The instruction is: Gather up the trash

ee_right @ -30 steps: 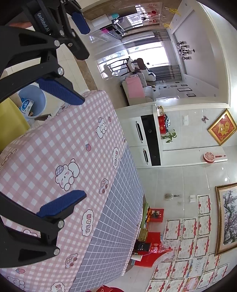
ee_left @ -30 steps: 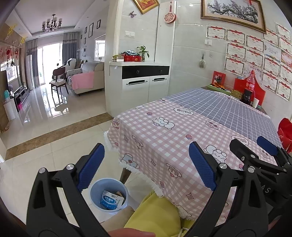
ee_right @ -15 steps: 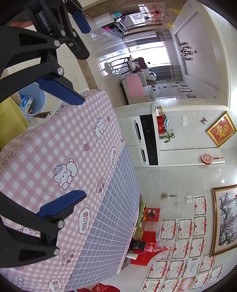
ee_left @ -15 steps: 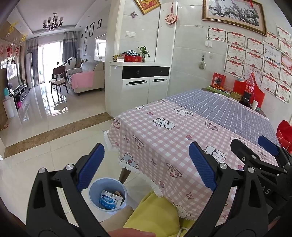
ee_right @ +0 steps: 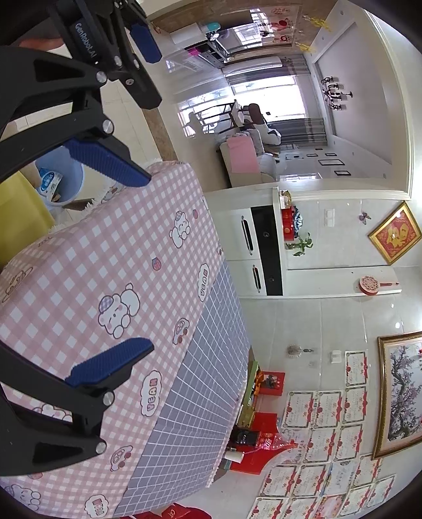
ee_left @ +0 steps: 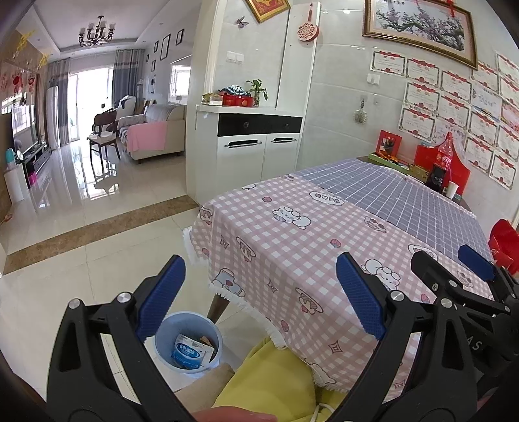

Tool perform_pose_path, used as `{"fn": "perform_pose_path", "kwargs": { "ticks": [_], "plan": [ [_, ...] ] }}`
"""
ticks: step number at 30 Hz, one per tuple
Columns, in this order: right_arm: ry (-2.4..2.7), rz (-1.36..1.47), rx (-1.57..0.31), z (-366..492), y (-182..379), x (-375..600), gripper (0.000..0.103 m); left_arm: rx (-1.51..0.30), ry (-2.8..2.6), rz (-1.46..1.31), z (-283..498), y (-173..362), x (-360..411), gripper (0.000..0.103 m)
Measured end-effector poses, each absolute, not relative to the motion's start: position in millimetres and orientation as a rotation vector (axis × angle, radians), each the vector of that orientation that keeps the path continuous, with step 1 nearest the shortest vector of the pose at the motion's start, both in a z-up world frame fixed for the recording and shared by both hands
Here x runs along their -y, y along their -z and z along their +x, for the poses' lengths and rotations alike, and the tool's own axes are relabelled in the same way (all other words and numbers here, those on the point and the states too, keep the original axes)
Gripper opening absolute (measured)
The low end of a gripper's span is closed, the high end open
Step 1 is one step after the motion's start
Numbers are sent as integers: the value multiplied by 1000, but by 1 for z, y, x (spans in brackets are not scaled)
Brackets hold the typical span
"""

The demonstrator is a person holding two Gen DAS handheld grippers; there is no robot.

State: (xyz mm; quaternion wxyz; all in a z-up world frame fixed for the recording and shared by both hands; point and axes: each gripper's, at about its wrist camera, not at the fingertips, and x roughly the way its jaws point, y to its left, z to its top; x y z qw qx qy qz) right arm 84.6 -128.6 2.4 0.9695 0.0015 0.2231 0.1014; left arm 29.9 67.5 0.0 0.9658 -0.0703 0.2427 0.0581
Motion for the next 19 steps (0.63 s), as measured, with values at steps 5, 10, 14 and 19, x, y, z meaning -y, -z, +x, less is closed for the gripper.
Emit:
{"fn": "perform_pose_path", "kwargs": {
  "ticks": [5,10,14,19],
  "plan": [
    [-205,3,-462,86,-2,127,92,-495,-122,-143,28,2,-69,92],
    [-204,2,-469,87,-1,127,92,-505,-124,-149,30,2,-70,92],
    [-205,5,-472,88,0,127,92,-504,-129,-149,31,3,-69,93],
    [-210,17,-479,92,3,130,92,-509,-127,-148,33,4,-68,94]
  ]
}}
